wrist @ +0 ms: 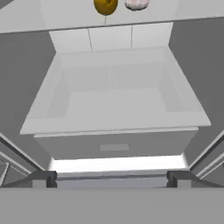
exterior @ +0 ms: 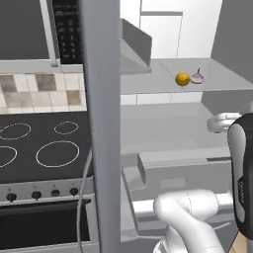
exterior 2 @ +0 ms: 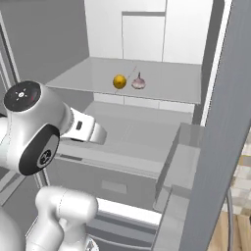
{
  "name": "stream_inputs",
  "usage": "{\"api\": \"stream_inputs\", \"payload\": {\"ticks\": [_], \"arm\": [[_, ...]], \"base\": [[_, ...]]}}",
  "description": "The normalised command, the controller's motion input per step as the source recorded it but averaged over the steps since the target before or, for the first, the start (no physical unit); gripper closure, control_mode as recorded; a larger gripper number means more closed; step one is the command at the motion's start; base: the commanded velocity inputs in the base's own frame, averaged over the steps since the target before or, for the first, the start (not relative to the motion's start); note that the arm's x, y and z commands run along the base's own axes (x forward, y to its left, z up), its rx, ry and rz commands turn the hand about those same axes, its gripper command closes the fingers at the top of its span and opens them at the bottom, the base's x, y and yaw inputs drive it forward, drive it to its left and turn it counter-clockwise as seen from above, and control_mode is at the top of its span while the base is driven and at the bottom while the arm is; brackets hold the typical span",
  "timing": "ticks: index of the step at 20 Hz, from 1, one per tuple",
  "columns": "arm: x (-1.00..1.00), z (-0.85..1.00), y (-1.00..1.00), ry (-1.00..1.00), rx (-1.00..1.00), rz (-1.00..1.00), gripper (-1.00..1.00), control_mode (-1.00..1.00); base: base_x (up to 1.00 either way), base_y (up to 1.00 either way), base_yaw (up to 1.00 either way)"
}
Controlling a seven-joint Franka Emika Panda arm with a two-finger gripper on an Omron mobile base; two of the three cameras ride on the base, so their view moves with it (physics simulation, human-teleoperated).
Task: Retrieve the bottle and the shaker from the cabinet and place them next to the mixing bowl on the counter. Then add garlic from the fridge to the mixing bowl.
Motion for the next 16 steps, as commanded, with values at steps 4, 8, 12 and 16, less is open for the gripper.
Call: {"api": "stream_inputs", "payload": {"ticks": [4,8,12,16], "arm": [[0.0,0.0,0.0,0.0,0.0,0.0,-1.0,1.0],[0.0,0.0,0.0,0.0,0.0,0.0,-1.0,1.0],[0.0,0.0,0.0,0.0,0.0,0.0,-1.0,1.0],[0.0,0.0,0.0,0.0,0.0,0.0,-1.0,1.0]], "base": [[0.69,-0.67,0.29],[0.0,0.0,0.0],[0.0,0.0,0.0],[0.0,0.0,0.0]]}}
